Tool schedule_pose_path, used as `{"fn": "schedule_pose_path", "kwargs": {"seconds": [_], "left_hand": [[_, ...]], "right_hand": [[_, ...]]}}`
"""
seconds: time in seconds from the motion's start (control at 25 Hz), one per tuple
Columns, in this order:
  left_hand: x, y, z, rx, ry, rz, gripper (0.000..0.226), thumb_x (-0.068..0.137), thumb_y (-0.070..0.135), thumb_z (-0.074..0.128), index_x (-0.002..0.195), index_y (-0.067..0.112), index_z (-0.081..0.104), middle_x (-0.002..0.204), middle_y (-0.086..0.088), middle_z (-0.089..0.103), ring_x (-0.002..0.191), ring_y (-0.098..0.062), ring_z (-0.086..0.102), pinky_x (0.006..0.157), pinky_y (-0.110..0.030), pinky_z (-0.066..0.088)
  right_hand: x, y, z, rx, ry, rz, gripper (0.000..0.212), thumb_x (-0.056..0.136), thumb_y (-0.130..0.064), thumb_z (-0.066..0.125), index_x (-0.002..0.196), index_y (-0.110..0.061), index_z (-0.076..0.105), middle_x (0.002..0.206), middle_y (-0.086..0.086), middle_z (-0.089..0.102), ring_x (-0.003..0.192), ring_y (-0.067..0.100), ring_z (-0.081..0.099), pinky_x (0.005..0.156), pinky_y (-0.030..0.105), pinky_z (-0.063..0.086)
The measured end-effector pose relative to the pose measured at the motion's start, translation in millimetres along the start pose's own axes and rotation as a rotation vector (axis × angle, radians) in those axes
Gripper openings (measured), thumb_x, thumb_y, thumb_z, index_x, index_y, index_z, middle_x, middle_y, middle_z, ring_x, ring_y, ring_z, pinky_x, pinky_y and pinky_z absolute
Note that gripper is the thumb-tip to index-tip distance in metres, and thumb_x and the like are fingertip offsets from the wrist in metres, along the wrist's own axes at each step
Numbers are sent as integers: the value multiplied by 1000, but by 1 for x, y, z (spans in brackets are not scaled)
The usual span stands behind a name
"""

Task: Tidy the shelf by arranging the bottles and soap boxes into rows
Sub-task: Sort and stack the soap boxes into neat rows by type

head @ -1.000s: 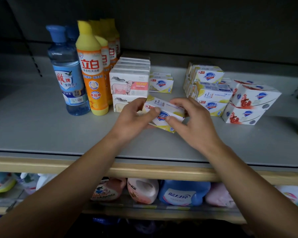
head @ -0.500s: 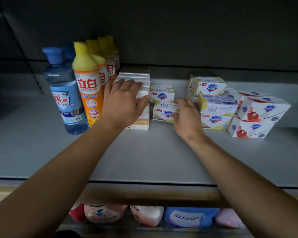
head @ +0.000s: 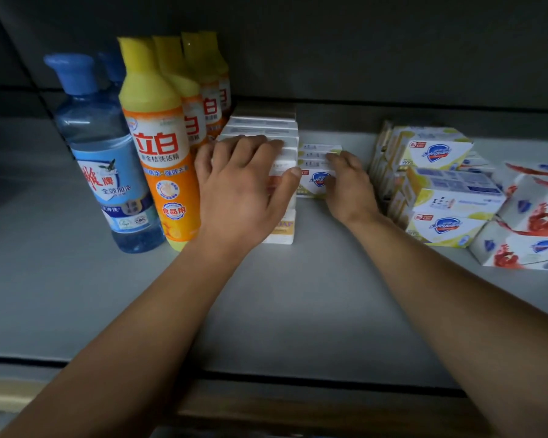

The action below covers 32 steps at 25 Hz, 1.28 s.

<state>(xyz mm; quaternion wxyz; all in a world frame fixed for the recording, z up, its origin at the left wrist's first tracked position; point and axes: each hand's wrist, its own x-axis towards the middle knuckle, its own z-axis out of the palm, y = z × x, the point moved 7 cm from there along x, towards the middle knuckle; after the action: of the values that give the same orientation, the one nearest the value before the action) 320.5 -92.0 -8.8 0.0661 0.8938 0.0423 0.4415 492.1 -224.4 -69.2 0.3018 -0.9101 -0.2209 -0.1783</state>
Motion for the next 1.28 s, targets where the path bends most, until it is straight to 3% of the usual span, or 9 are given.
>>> {"fn": "schedule_pose_path", "kwargs": {"seconds": [0.32, 0.48, 0.64, 0.76, 0.84, 0.96, 1.04, 1.12, 1.28], "left_hand": [[0, 0, 0, -2, -4, -12, 52, 95, 56, 33, 125, 24, 62, 124, 3, 61, 117, -23, 49, 106, -45, 25], [0, 0, 0, 31, -54, -14, 53, 94, 57, 34, 127, 25, 60, 129, 3, 59, 121, -24, 47, 108, -44, 23], [4, 3, -3, 52, -160, 0, 55, 92, 57, 41, 133, 24, 55, 136, 0, 56, 126, -26, 45, 109, -46, 24], [10, 11, -15, 14, -201, 1, 54, 91, 51, 52, 135, 20, 54, 137, -4, 56, 128, -29, 46, 110, -48, 29], [6, 26, -28, -58, -135, 42, 50, 89, 44, 57, 129, 15, 59, 130, -8, 61, 120, -31, 52, 106, -46, 36], [-13, 55, -34, -283, -115, 71, 41, 86, 32, 62, 122, 12, 65, 123, -9, 65, 112, -30, 55, 97, -35, 40], [-30, 68, -24, -417, -182, 34, 38, 87, 26, 65, 122, 11, 65, 122, -7, 66, 111, -29, 57, 96, -33, 44], [-44, 72, -12, -519, -239, -14, 37, 88, 23, 67, 123, 11, 65, 121, -6, 66, 109, -26, 61, 96, -35, 46], [-59, 71, 3, -695, -283, -104, 41, 86, 23, 70, 125, 14, 63, 115, 1, 67, 96, -17, 63, 86, -29, 51]], "right_hand": [[3, 2, -2, 40, -30, 50, 51, 91, -3, 52, 141, -11, 45, 147, 9, 39, 132, 28, 44, 111, 31, 32], [-4, -13, -16, -18, -118, 38, 55, 93, -21, 60, 144, -11, 41, 149, 8, 37, 135, 28, 40, 111, 33, 33], [-38, -45, -72, -75, 71, -99, 45, 88, -30, 60, 132, -20, 54, 135, 1, 50, 123, 23, 49, 92, 30, 39], [-75, -46, -128, -48, 243, -246, 34, 83, -23, 62, 117, -15, 64, 117, 6, 61, 112, 29, 55, 92, 30, 39], [-87, -22, -156, -149, 271, -194, 37, 84, -26, 64, 119, -15, 64, 119, 10, 62, 112, 33, 53, 94, 34, 39], [-88, 26, -160, -535, -7, 16, 61, 86, -41, 62, 141, -19, 45, 142, 9, 49, 130, 33, 42, 109, 41, 29], [-92, 39, -151, -704, -130, 23, 67, 89, -42, 60, 148, -23, 35, 149, 5, 43, 137, 29, 36, 117, 42, 16], [-96, 38, -149, -712, -97, -8, 64, 91, -37, 60, 148, -26, 34, 148, 0, 44, 136, 26, 37, 118, 42, 12], [-111, 14, -156, -497, 57, -142, 53, 93, -31, 61, 142, -21, 45, 138, 6, 56, 126, 31, 46, 108, 41, 27]]}}
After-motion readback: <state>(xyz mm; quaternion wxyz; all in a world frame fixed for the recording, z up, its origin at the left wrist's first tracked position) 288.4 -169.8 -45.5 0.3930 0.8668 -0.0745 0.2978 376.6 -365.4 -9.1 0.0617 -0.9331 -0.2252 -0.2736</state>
